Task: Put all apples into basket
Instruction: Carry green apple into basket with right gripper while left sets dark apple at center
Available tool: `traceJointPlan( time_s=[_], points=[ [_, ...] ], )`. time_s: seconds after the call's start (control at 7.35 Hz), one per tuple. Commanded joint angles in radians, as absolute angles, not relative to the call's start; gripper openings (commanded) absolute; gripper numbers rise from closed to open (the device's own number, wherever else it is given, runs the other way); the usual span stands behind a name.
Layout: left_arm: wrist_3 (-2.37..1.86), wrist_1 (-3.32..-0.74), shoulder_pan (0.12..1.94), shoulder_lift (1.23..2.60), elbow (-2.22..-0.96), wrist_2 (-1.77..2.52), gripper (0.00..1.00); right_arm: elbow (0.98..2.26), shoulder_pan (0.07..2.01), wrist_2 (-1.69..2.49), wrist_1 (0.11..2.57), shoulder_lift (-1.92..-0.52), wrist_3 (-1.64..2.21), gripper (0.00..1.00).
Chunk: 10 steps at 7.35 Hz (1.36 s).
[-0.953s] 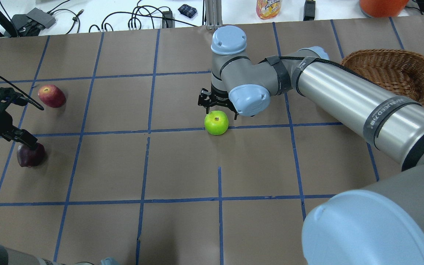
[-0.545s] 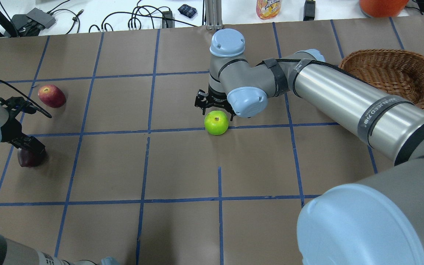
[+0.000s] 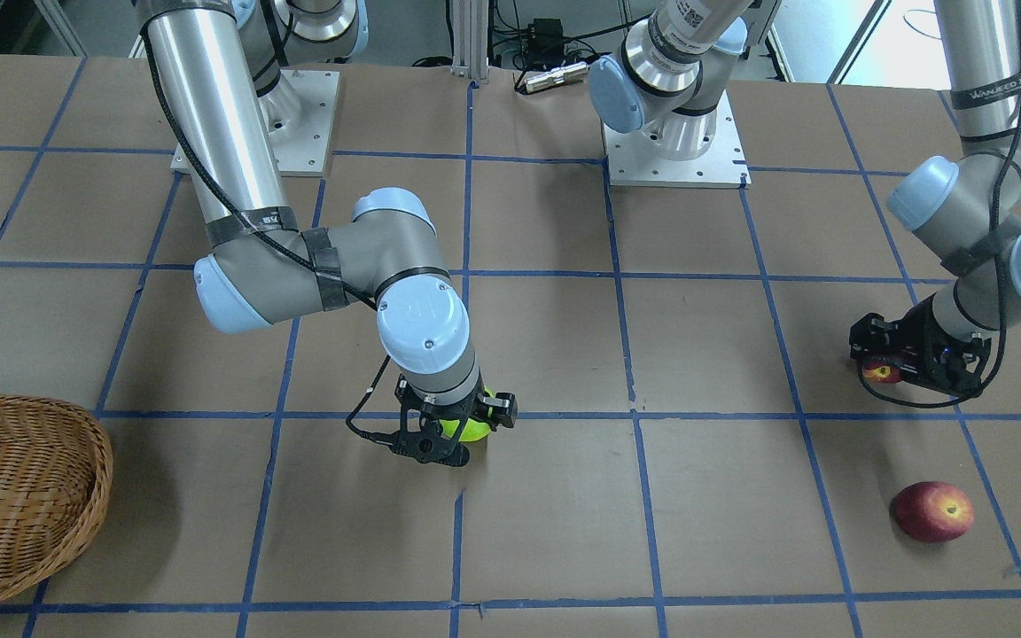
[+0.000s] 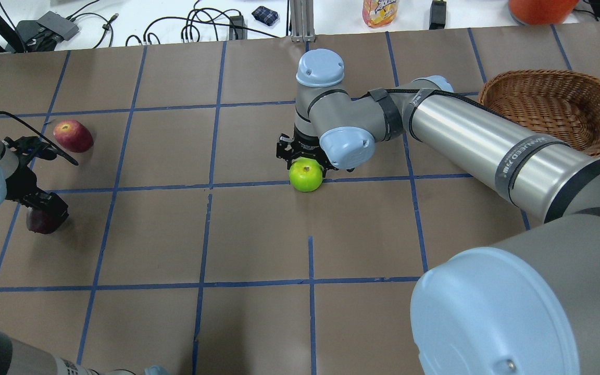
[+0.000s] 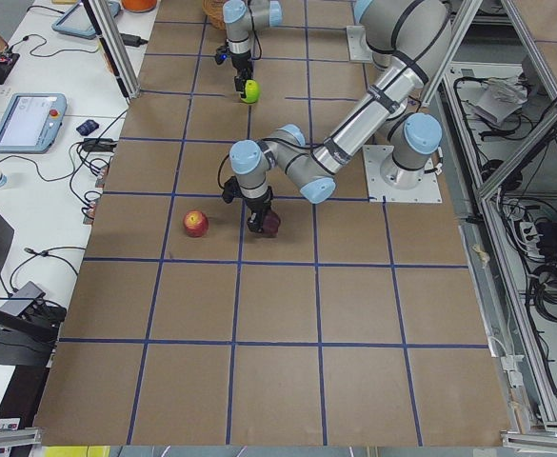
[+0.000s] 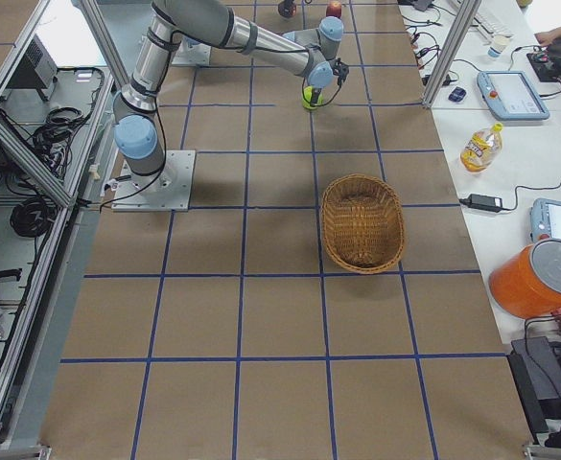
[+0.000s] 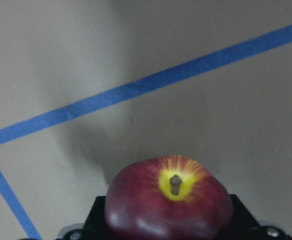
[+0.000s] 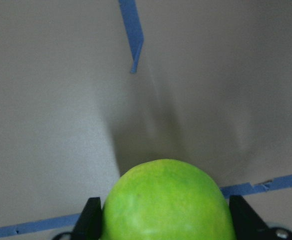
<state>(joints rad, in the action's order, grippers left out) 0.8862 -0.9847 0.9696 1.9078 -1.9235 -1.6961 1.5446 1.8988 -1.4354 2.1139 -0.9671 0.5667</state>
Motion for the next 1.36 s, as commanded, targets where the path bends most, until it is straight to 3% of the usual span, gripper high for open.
traceJointPlan(
  time_s=[0.0,0.27,0.54,0.82,1.09,1.23],
  points=[
    [0.669,-1.127,1.107,1.827,-1.914,-1.674,0.31,1.517,1.872,-1.433,2.029,-1.030,0.561,0.00],
    [0.361,-1.193,1.282,1.774,-1.914,-1.590,0.31,1.395,1.702,-1.447,1.804,-1.063,0.499,0.00],
    [-0.073,-1.145,1.497,1.802,-1.893,-1.487,0.32,1.316,1.555,-1.494,1.718,-1.084,0.332,0.00],
    [-0.423,-1.085,1.749,1.924,-1.742,-1.427,0.32,1.313,1.404,-1.604,1.718,-1.091,0.113,0.00],
    [-0.559,-1.034,1.859,2.044,-1.642,-1.402,0.34,1.316,1.249,-1.678,1.741,-1.082,-0.186,0.00],
    [-0.604,-0.985,1.880,2.089,-1.628,-1.401,0.42,1.319,1.209,-1.684,1.771,-1.065,-0.280,0.00]
  ],
)
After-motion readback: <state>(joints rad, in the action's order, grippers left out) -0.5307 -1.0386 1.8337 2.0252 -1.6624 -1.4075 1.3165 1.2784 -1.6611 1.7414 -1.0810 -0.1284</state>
